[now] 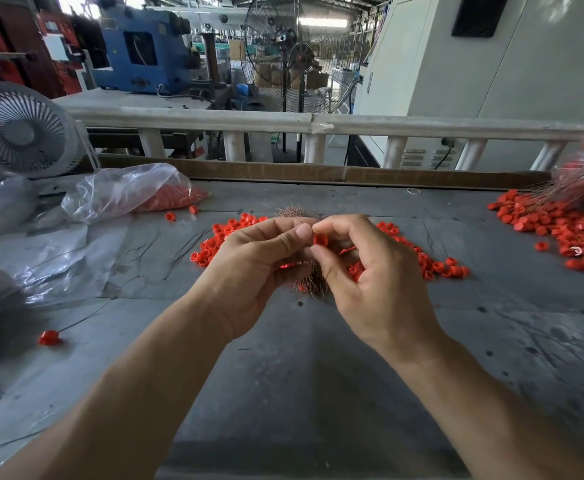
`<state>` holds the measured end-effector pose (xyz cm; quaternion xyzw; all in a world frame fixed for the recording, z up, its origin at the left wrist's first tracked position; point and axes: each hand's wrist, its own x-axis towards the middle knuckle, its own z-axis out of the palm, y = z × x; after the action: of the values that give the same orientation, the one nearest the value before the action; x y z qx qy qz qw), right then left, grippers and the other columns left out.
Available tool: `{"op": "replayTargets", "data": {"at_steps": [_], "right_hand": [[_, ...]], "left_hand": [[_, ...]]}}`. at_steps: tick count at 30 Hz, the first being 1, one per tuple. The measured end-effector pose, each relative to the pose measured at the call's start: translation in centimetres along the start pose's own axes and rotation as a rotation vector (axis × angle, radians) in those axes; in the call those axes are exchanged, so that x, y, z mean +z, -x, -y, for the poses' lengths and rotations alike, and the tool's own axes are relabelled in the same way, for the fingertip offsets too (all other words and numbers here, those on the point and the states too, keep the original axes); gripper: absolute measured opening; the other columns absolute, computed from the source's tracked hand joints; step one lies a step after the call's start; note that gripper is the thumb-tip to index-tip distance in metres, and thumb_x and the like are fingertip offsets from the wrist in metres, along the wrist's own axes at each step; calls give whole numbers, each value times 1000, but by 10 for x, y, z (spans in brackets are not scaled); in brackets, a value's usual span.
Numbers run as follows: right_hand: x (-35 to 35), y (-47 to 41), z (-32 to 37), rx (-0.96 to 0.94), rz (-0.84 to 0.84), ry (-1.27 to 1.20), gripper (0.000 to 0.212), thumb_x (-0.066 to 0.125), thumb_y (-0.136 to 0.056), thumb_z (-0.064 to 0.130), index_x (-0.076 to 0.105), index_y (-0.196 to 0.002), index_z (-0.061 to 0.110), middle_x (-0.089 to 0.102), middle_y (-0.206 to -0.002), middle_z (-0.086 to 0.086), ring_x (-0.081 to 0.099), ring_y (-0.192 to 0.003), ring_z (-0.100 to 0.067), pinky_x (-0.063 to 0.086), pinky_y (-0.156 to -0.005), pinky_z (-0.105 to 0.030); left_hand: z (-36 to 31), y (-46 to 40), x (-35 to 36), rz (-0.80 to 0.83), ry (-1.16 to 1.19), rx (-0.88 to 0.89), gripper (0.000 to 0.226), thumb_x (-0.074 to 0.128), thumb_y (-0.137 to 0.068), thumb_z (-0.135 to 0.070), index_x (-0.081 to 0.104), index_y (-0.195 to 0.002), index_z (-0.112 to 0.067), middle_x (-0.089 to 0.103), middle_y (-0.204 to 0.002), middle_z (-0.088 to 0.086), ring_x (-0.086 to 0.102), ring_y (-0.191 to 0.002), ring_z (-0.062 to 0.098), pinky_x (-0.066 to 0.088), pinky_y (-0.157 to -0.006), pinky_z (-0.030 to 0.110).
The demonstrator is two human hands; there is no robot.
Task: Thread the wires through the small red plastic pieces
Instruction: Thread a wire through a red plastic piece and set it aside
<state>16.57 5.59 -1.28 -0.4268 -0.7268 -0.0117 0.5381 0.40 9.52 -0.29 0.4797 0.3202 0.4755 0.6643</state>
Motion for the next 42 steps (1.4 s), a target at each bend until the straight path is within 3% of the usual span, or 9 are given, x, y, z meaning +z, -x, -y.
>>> {"op": "replayTargets", "data": {"at_steps": [5,9,12,18,26,31,33,39,42], "right_hand": [[4,1,0,164,5,-129,18,73,-92,10,70,-109,15,72,-98,16,68,-94,5,49,-79,-6],[4,2,-1,228,40,-195,17,73,-91,9,72,-105,19,73,-92,16,70,-88,1,49,-76,-7],[2,2,-1,291,93,-273,16,72,-91,11,71,-100,24,73,-89,13,72,-85,-8,55,-74,-16],[0,3,-4,413,187,-307,20,70,-91,6,72,-96,25,73,-84,6,70,-77,-14,61,-75,-37],[-3,3,-5,432,298,-270,17,71,-91,8,75,-97,23,73,-82,9,69,-74,-5,58,-72,-23],[-3,3,-10,413,298,-234,14,74,-91,13,75,-98,25,73,-84,11,69,-78,-5,55,-73,-19],[-3,2,-14,360,270,-151,14,76,-90,14,76,-98,25,71,-87,12,67,-81,-4,48,-73,-13],[-29,-10,-40,388,-24,193,12,76,-89,19,78,-101,23,70,-93,7,65,-83,-7,49,-78,-16],[-54,-13,-65,575,-111,398,11,74,-90,22,78,-100,24,75,-97,2,69,-89,-19,55,-83,-32]], "left_hand": [[2,-2,0,-51,-27,52,45,72,-80,-18,64,-114,10,66,-103,22,62,-97,31,53,-86,38],[3,-2,-2,-96,-80,80,17,75,-77,-17,71,-87,-4,70,-83,11,65,-84,25,55,-79,35],[4,-1,-3,-116,-95,73,18,76,-73,-18,71,-85,-5,71,-83,12,66,-84,26,55,-82,38],[-1,-4,-10,-205,-18,68,6,70,-87,-11,72,-90,-7,75,-86,10,70,-75,18,59,-72,30],[-3,-4,-15,-285,-48,85,5,77,-77,-17,79,-73,-16,76,-80,9,71,-68,16,57,-60,24],[-3,-6,-17,-304,-48,101,6,73,-86,-13,76,-80,-13,76,-81,9,69,-67,15,57,-60,23],[-4,-6,-16,-285,-46,95,7,74,-86,-17,76,-88,-10,77,-87,10,69,-70,16,57,-62,23],[-3,-5,-15,-283,-182,95,11,67,-96,-15,76,-98,-9,77,-89,11,68,-74,19,58,-65,27],[-2,-6,-15,-321,-292,119,12,65,-98,-10,76,-94,-11,77,-82,8,68,-69,16,57,-62,25]]}}
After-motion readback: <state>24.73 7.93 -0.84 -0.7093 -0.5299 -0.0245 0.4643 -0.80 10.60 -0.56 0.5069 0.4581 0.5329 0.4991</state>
